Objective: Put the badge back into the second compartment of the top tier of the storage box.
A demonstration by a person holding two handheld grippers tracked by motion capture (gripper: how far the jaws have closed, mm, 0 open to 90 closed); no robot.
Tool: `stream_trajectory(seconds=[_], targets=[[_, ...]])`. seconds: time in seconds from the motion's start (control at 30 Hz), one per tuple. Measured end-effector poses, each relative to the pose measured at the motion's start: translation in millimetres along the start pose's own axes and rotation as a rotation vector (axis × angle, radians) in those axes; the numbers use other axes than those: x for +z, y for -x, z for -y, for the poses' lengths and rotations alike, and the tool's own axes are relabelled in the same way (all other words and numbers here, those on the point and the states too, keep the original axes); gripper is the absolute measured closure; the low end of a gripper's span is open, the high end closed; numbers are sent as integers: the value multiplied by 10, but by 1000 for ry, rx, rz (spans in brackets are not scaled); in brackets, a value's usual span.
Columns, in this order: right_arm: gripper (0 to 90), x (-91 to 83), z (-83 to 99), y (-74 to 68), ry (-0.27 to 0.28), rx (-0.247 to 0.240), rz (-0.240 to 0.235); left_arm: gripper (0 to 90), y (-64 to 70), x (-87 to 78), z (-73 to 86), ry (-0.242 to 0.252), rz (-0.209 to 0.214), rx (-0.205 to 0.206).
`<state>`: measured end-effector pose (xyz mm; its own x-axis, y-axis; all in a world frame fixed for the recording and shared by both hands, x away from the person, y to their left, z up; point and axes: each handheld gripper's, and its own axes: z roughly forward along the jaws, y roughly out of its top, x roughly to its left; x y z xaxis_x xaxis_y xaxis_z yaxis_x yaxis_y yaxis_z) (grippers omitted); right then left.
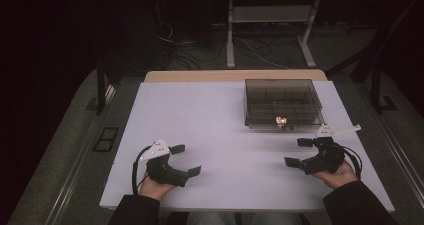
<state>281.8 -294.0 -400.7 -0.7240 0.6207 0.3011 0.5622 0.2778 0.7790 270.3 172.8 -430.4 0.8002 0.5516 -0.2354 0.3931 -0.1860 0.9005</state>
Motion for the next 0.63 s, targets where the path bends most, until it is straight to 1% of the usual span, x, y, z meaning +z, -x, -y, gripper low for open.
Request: stream_trajectory(seconds=[0.07,0.27,0.33,0.4,0.53,0.63], targets=[[0,10,45,-1,-3,-4,6,0,1,1,1,-2,1,0],[0,49,177,22,-7,5,20,0,1,1,3,-3,1,-1],[0,63,224,26,1,13,24,0,1,4,4,-3,1,-2],[0,81,268,27,-2,8,33,0,2,5,4,-3,2,-2],[0,100,308,24,-20,11,39,0,2,4,4,-4,2,-2],[0,101,315,30,-10,12,45,0,-1,5,4,-6,2,-4]])
